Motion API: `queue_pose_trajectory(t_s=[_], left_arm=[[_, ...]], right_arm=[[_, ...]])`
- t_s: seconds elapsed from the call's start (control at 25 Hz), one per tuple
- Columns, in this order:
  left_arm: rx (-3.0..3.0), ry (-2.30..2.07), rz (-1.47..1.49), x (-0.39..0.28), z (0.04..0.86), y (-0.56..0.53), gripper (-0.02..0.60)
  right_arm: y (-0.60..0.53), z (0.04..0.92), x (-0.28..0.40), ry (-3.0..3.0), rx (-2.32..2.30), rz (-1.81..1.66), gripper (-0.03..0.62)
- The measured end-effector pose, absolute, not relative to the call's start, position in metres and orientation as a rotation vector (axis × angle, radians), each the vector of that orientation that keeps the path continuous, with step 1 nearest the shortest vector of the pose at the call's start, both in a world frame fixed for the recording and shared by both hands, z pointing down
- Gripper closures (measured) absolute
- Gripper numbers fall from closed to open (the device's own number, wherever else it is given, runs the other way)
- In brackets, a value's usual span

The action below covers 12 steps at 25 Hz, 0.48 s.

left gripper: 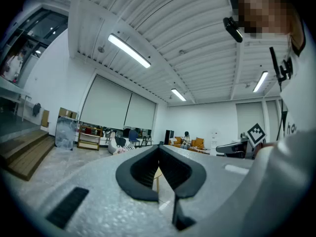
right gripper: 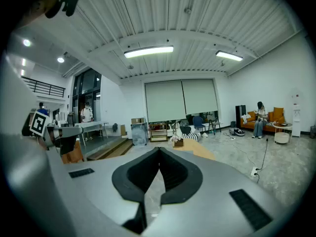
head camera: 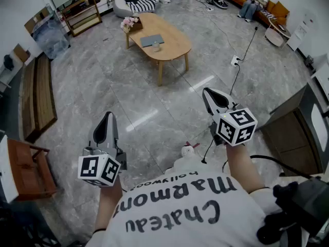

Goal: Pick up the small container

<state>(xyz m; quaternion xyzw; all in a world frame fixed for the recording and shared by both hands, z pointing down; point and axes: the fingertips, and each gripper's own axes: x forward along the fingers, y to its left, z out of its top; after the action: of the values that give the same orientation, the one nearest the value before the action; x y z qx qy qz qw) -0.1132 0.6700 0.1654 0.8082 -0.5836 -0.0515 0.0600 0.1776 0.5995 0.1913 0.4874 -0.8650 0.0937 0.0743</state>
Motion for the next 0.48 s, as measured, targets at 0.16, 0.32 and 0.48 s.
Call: queue_pose_trajectory(t_s=[0.16,0.32,0.48], left_arm=[[2.454,-1.76,-0.159,-0.107,0.16,0.673,0.568],[2.452,-1.765,-0.17,-0.11,0.156,0.677,0.568],[2.445,-1.792,-0.186,-0.116,0.149,0.684,0.568]], right_arm=[[0.602,0.186,0.181,-2.602,1.457,0.274,0.583],[0.605,0.184,0.179,-2.603,1.444,0.259,0.582],[0.607,0.182,0.18,-2.596,1.445,0.235,0.583]])
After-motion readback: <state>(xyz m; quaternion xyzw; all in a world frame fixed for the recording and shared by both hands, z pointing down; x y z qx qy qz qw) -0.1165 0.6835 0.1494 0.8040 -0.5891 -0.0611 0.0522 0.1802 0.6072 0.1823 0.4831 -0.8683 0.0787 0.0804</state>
